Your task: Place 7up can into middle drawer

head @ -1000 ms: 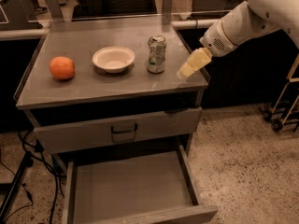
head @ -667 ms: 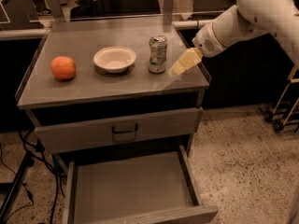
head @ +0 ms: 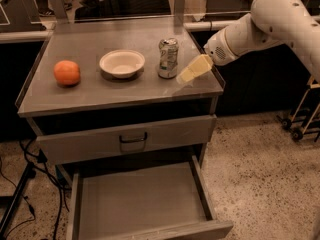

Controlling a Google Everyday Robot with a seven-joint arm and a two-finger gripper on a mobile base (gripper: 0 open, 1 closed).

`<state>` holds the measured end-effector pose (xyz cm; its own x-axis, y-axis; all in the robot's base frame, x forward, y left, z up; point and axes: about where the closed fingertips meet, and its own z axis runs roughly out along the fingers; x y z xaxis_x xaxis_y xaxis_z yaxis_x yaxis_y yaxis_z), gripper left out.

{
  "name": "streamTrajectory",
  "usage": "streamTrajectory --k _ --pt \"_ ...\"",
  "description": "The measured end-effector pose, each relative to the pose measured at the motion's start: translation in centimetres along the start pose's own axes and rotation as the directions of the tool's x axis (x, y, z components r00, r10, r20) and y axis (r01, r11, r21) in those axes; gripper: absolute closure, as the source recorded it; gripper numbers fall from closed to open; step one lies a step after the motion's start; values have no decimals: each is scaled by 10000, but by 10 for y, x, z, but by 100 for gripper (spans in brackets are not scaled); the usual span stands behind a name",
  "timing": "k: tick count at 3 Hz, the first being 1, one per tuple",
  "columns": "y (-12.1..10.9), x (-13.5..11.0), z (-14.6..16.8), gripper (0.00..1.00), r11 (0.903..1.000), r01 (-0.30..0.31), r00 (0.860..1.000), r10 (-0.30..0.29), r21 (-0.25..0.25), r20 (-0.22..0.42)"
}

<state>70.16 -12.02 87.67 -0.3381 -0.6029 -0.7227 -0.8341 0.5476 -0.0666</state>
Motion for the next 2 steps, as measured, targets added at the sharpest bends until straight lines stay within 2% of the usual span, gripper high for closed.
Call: streamTrajectory --k 2 --pt "-18 -31 48 0 9991 -423 9915 424 -37 1232"
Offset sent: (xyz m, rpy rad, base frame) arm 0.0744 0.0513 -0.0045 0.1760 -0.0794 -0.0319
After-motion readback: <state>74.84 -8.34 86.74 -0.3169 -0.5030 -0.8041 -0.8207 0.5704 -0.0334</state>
